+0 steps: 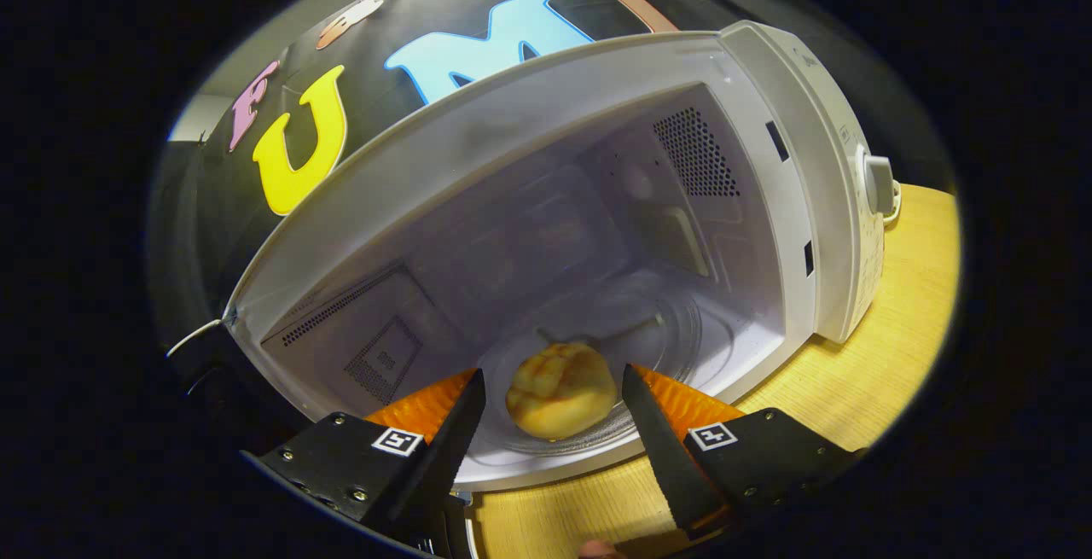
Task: Open the microwave, put the food inside, and close the microwave door.
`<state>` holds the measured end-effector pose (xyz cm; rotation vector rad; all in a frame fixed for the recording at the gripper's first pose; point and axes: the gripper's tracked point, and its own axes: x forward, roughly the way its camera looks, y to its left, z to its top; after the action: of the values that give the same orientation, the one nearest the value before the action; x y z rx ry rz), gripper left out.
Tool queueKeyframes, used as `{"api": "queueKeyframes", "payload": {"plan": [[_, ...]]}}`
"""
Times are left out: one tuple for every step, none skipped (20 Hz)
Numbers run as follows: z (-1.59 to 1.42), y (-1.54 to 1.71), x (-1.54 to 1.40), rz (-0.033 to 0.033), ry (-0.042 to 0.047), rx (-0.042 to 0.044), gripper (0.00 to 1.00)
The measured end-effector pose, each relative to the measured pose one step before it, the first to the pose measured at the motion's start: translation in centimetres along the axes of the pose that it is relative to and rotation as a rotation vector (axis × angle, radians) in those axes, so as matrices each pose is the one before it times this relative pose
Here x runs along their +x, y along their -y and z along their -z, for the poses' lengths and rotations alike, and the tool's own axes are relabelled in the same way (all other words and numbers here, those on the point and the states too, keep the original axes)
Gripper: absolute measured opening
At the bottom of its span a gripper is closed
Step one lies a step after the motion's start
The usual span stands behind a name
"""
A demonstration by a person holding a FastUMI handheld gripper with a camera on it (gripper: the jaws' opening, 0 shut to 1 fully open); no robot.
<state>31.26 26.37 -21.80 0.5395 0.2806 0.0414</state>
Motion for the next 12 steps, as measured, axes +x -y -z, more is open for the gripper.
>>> {"api": "queueKeyframes", "payload": {"plan": [[-0.444,-0.191,-0.809,-0.00866,0.00407,-0.01461,0.97],[-0.451,-0.237,-0.996,-0.01344,0.00177,-0.01589,0.97],[-0.574,-0.373,-1.196,-0.01478,0.00404,-0.01608,0.97],[-0.638,-0.314,-1.494,-0.01447,0.00246,-0.01959,0.97],[-0.479,-0.353,-1.373,-0.01418,0.00236,-0.01389,0.97],[-0.679,-0.323,-1.427,-0.01388,0.00051,-0.01366,0.97],[-0.819,-0.442,-1.793,-0.01993,0.00048,-0.01319,0.97],[-0.835,-0.375,-1.652,-0.01212,0.00180,-0.00438,0.97],[-0.780,-0.425,-1.520,-0.01620,0.00461,-0.00173,0.97],[-1.008,-0.608,-1.692,-0.02008,0.00660,-0.00611,0.97],[-0.802,-0.485,-1.636,-0.01693,0.00193,-0.01350,0.97],[-0.812,-0.706,-1.728,-0.02444,-0.00271,-0.01764,0.97]]}}
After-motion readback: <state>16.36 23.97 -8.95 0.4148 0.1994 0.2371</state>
